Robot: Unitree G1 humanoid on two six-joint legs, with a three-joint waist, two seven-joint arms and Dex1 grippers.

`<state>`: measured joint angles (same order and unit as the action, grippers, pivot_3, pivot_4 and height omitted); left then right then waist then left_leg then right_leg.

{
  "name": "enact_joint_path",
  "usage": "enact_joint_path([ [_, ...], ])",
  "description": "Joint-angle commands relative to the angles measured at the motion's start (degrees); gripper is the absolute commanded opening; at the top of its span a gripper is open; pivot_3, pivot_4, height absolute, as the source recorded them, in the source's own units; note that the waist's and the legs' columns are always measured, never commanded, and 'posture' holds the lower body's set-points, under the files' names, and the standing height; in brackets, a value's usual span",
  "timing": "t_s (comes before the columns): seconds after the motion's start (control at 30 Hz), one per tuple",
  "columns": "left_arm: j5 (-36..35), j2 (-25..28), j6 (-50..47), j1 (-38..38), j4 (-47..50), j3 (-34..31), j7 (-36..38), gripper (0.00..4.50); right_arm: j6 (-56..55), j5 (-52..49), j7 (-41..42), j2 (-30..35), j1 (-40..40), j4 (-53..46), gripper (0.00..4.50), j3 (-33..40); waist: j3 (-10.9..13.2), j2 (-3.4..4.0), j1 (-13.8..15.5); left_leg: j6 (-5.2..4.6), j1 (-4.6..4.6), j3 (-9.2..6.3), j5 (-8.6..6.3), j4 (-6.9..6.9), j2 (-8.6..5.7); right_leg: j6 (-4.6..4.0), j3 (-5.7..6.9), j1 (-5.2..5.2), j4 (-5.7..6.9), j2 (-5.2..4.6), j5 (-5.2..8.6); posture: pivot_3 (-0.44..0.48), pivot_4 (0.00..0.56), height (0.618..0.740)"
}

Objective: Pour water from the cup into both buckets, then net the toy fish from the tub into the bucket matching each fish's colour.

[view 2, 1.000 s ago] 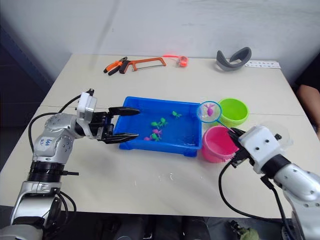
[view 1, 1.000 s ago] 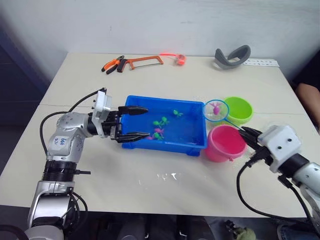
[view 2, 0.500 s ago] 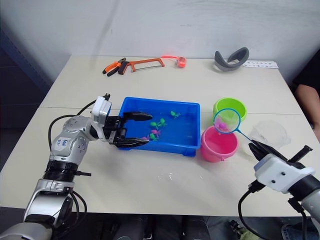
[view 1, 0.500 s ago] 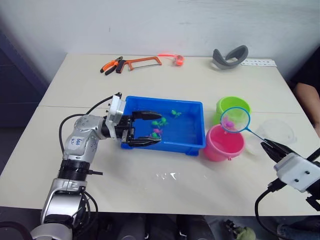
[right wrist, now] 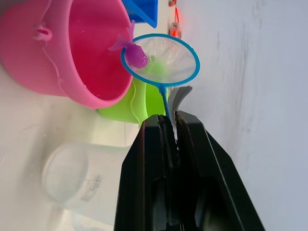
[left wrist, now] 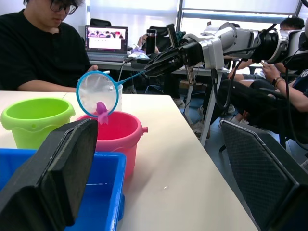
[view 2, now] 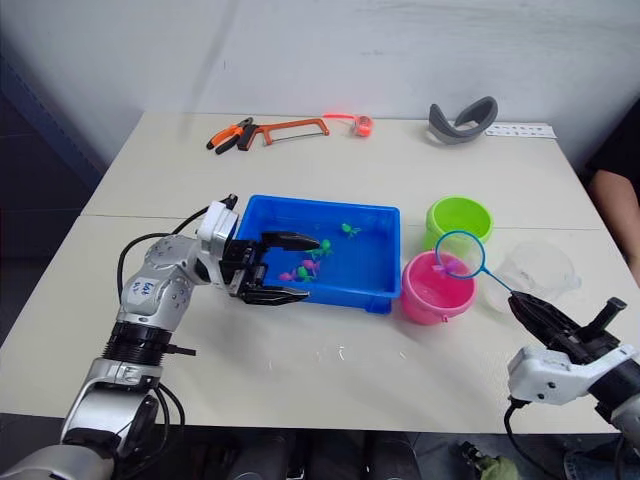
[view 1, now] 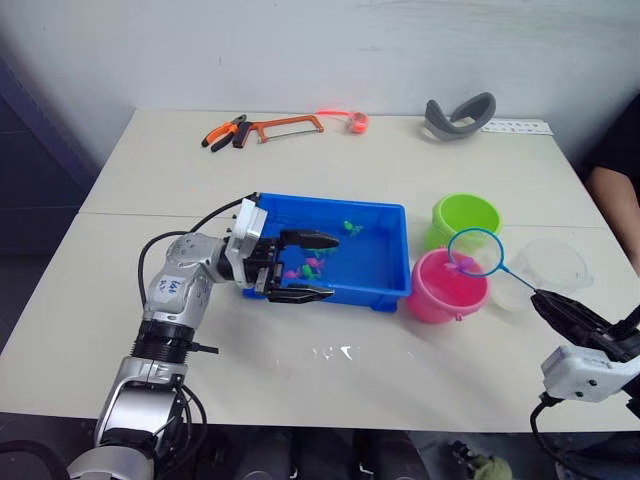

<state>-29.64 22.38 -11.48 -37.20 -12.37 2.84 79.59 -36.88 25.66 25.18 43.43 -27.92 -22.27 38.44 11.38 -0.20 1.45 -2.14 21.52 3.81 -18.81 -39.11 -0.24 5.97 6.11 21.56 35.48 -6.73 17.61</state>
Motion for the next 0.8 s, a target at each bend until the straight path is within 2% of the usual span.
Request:
enact_joint_path([
  [0.03, -0.1, -0.6, 1.0, -0.2, 0.4, -0.3, -0.1, 4.41, -6.2, 7.6, -5.6, 0.6, 0.0, -0.5, 0.0, 4.4, 0.0, 0.0, 0.0, 0.01, -0.01, 0.0, 0.0, 0.0, 0.0, 0.0, -0.01, 0.0, 0.0, 0.01, 0.0, 0.0, 0.15, 0.74],
  [0.2, 0.1, -1.3, 1.4, -0.2, -0.2, -0.2, -0.2, 4.41, -9.5, 19.6, -13.4, -0.1, 0.8, -1.3, 0.0, 8.0, 0.0, 0.0, 0.0, 0.01, -0.01, 0.01, -0.01, 0.0, 0.0, -0.01, -0.02, 0.0, 0.0, 0.01, 0.0, 0.0, 0.15, 0.74],
  [0.5, 0.4, -2.0, 1.8, -0.3, -0.9, -0.5, -0.7, 4.41, -14.1, 35.4, -27.0, 2.4, -2.2, -0.8, 0.0, 8.3, 0.0, 0.0, 0.0, 0.03, -0.02, 0.02, 0.0, 0.01, 0.01, -0.03, -0.03, 0.0, 0.01, 0.03, 0.02, 0.0, 0.15, 0.74],
  [0.8, 0.3, -3.2, 2.1, -0.3, -2.1, -0.5, -1.5, 4.41, -9.4, 41.7, -33.8, 1.5, -4.7, -1.8, 0.0, 6.4, 0.0, 0.0, -0.1, 0.05, -0.03, 0.03, 0.0, 0.03, 0.02, -0.05, -0.05, 0.0, 0.0, 0.04, 0.04, 0.0, 0.15, 0.74],
])
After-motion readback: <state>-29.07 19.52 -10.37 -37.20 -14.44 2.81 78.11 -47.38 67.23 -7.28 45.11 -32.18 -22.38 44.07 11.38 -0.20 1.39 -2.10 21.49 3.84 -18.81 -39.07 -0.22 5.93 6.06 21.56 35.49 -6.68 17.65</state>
